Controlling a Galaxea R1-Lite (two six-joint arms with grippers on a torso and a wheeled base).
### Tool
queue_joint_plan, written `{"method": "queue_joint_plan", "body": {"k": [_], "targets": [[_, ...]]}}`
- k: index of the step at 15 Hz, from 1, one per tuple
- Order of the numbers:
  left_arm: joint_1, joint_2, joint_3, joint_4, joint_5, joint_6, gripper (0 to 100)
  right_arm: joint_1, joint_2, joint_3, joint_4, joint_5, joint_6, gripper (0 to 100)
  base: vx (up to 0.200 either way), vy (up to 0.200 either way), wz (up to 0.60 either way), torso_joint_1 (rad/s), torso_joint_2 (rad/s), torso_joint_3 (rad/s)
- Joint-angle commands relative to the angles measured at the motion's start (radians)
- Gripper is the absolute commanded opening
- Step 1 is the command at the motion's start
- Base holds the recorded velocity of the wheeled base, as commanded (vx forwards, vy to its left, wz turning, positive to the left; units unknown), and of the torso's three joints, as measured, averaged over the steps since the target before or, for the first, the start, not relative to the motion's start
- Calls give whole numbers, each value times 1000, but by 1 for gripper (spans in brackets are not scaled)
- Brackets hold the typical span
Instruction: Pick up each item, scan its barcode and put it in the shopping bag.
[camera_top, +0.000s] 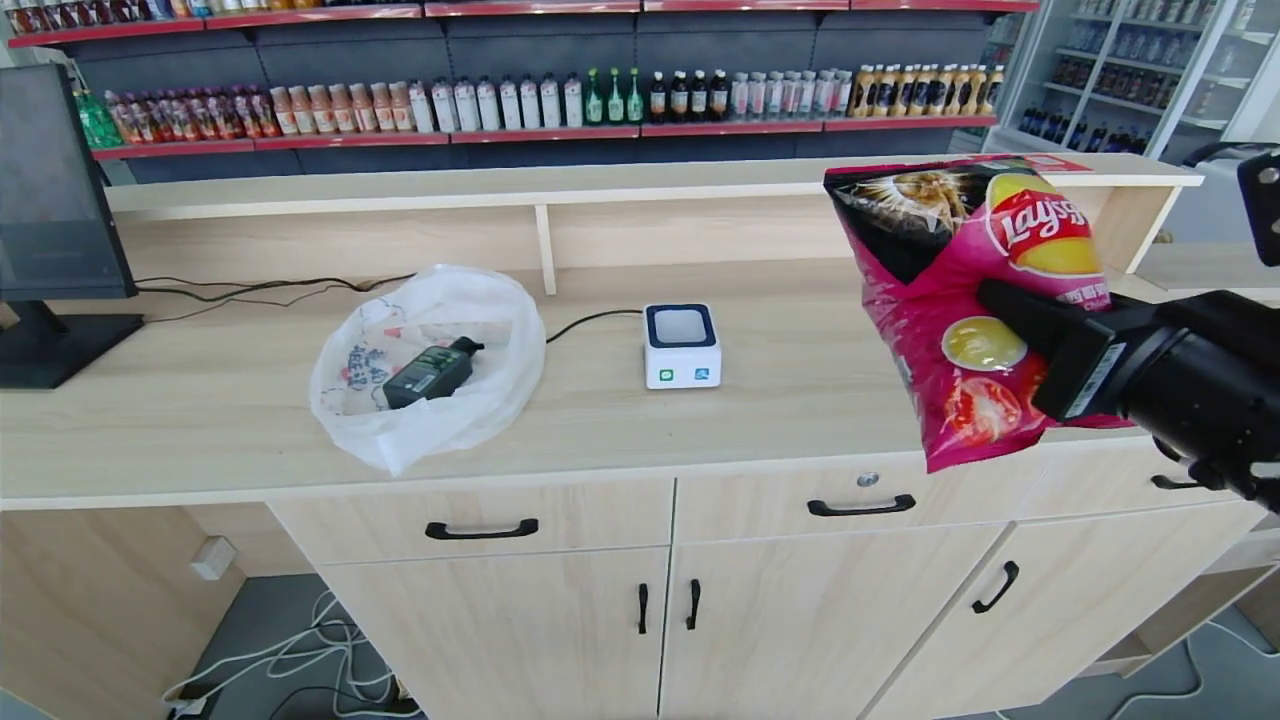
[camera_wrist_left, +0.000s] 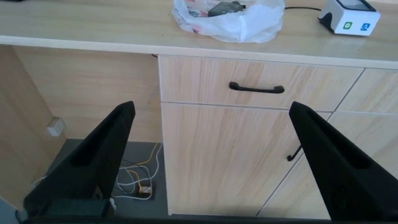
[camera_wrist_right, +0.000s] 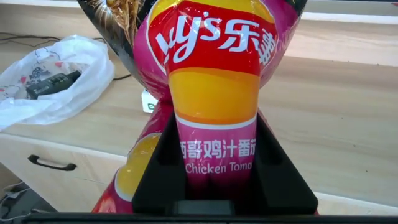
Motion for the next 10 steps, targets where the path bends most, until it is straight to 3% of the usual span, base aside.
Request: {"method": "queue_joint_plan", "body": {"k": [1, 3, 5, 10], "targets": [[0, 0, 0, -1, 1, 0, 100, -18, 85, -71, -4, -2, -3, 0, 200, 200, 0, 2, 7, 2], [2, 0, 0, -2, 2, -3, 100, -23, 119, -104, -7, -8, -21, 0, 200, 200, 0, 0, 0, 2], [0, 0, 0, -2, 2, -6, 100, -23, 152, -157, -21, -8, -51, 0, 0, 200, 0, 0, 2, 7], [0, 0, 0, -1, 1, -2, 100, 38, 283, -192, -180, -9, -133, 0, 0, 0, 0, 0, 0, 0]]}}
